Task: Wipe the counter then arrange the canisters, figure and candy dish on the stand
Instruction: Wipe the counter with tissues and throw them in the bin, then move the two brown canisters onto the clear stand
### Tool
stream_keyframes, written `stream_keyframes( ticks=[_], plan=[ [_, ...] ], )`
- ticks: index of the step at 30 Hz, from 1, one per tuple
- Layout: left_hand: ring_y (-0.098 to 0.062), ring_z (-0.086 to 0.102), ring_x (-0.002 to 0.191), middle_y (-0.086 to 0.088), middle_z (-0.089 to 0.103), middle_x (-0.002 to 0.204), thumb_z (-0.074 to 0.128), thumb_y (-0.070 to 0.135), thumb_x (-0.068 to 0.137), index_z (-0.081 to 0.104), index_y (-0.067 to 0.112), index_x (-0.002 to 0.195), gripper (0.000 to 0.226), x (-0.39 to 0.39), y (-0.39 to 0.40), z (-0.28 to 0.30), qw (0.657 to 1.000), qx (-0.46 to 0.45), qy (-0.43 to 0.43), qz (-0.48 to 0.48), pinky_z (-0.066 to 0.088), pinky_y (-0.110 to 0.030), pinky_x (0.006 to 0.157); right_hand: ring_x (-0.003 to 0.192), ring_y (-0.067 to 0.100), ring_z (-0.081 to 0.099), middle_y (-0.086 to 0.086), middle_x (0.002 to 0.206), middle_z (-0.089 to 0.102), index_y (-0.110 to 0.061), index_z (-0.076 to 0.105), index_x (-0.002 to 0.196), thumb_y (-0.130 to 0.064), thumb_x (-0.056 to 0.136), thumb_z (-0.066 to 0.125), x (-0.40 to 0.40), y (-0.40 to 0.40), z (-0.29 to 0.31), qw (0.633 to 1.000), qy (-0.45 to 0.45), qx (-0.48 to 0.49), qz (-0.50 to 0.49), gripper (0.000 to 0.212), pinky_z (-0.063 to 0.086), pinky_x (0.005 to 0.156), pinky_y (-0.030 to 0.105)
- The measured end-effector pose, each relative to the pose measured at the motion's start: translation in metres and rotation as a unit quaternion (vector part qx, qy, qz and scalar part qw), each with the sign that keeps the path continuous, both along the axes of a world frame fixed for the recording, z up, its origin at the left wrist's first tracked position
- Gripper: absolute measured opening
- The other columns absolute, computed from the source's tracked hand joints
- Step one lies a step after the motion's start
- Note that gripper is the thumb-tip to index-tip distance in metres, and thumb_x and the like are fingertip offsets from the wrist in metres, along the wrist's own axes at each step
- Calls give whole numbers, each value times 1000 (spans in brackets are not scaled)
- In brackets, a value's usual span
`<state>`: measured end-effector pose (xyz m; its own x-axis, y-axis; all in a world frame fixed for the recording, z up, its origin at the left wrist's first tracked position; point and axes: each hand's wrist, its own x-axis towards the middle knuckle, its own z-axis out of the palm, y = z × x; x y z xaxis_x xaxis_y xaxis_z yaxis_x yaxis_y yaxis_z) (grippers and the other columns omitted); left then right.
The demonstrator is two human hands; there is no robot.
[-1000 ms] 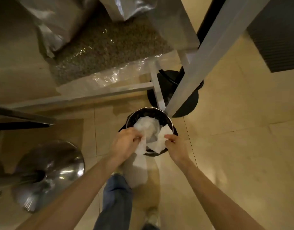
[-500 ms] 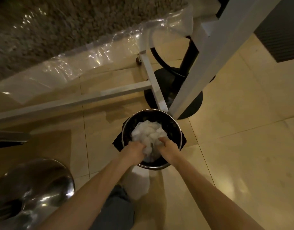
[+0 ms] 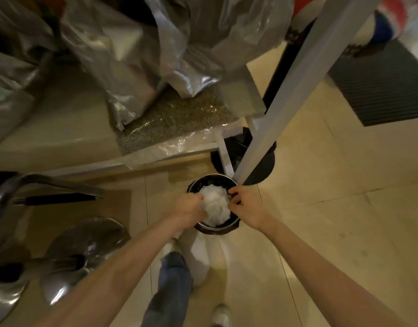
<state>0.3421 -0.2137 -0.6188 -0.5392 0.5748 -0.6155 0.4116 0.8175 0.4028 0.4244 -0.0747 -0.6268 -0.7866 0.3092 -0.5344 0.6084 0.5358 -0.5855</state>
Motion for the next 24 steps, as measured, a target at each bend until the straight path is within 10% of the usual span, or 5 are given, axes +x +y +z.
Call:
stream_keyframes(
  ticks=[15,24],
  plan=[
    [-25,59,106,-8,63,119,55,40,84,55,15,121,44,-23,-43,374,976,24,213,-37,51,-40,90,77,12,57,1,86,63,-15,61,93,-18,86,54,-8,1,342,973,89,76,200,11,45,66,20],
    [-21,58,108,-6,63,121,55,39,86,54,16,124,45,-50,-93,528,954,65,289,45,45,-31,90,91,27,62,10,96,68,-6,66,98,-20,84,54,-57,-31,483,924,142,163,314,24,48,77,36]
  ],
)
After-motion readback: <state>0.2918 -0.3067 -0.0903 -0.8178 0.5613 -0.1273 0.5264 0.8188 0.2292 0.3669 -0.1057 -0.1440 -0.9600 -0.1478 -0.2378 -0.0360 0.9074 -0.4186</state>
